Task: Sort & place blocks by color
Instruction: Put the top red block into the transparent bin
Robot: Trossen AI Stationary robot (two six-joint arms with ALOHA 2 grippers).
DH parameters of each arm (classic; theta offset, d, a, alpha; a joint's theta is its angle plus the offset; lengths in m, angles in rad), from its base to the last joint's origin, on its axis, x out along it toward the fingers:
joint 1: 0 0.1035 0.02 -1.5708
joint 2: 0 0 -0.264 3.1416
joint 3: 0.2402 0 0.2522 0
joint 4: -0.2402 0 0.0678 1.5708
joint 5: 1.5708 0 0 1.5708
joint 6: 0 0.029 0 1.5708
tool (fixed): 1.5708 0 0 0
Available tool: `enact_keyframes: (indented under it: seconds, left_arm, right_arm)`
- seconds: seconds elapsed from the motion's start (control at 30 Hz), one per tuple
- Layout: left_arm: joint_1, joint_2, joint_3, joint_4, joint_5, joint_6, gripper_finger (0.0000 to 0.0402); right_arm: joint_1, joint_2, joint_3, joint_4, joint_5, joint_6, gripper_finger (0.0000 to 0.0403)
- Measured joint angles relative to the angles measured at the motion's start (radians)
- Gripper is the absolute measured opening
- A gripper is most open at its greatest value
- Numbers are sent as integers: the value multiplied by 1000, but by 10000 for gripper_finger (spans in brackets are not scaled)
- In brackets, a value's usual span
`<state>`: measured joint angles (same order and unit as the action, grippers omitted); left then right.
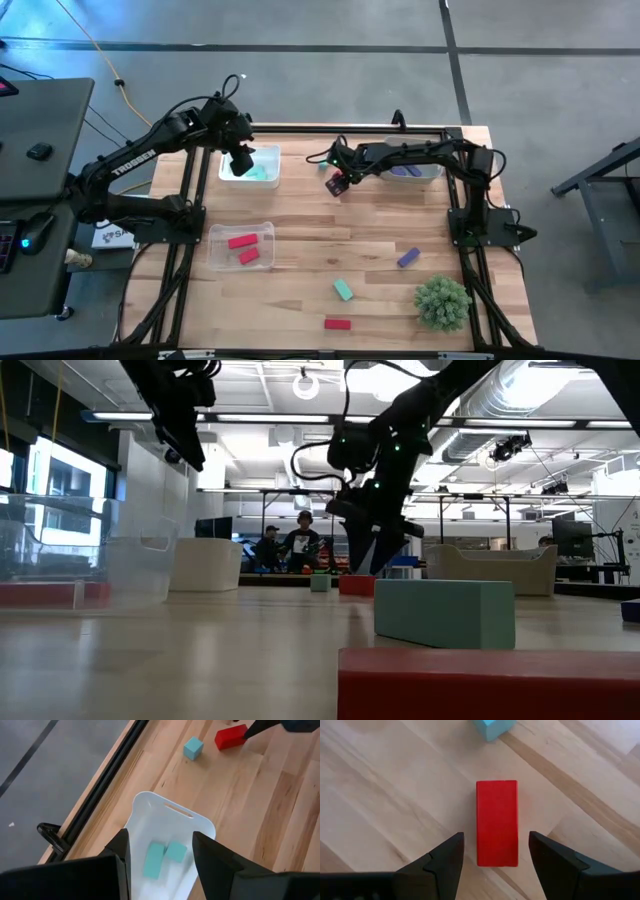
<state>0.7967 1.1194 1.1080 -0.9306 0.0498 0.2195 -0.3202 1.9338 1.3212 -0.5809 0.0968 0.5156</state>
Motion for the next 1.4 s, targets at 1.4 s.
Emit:
enact_keyframes:
  seconds: [1.4]
  left_arm:
    - [-2, 0, 0, 3, 52, -227, 127]
  right_arm:
    - [149, 17, 178, -100, 2, 62, 105]
